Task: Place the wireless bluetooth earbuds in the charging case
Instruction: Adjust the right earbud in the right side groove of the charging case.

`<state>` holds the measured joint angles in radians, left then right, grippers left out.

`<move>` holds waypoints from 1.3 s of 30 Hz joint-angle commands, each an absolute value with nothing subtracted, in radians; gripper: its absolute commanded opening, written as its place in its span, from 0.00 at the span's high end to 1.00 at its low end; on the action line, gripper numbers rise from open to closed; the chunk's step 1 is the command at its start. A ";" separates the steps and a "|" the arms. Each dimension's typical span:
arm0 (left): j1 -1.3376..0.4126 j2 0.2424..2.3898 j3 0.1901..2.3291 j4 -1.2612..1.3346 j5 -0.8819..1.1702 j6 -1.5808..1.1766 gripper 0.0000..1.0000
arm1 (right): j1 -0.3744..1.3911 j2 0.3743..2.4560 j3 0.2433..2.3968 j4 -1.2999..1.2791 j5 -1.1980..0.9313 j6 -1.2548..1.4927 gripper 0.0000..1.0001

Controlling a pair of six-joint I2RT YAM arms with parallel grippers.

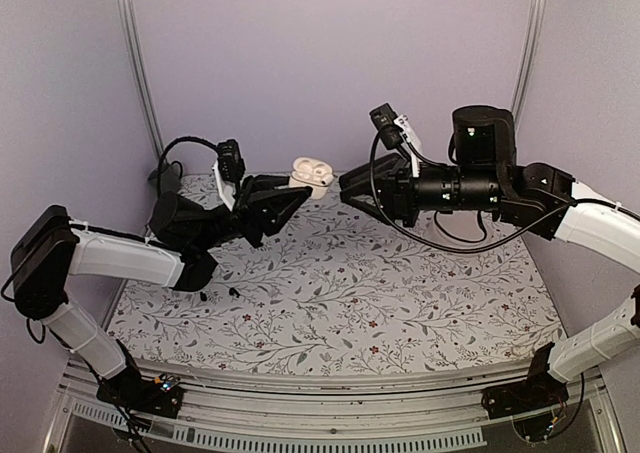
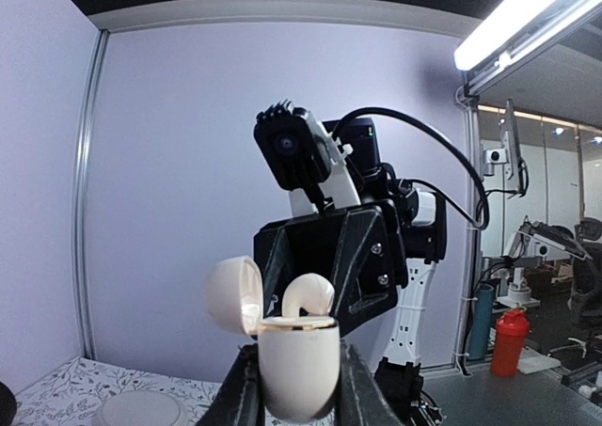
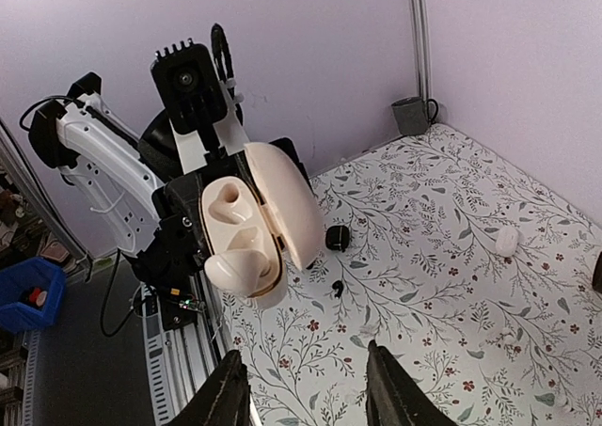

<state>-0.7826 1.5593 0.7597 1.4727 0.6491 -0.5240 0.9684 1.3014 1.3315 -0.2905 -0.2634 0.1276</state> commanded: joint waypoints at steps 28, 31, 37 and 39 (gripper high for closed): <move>-0.776 1.620 0.811 1.548 0.718 -0.636 1.00 | 0.978 1.320 1.329 -0.174 -0.227 0.127 0.63; -0.778 1.620 0.814 1.546 0.719 -0.636 1.00 | 0.977 1.328 1.332 -0.170 -0.233 0.134 0.64; -0.779 1.620 0.815 1.548 0.719 -0.635 1.00 | 0.979 1.333 1.330 -0.165 -0.221 0.151 0.64; -0.780 1.619 0.815 1.549 0.719 -0.635 1.00 | 0.980 1.331 1.330 -0.163 -0.206 0.158 0.64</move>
<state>-0.7788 1.6123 0.7864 1.4986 0.6994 -0.6296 0.9771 1.3224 1.3209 -0.1898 -0.2443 0.1322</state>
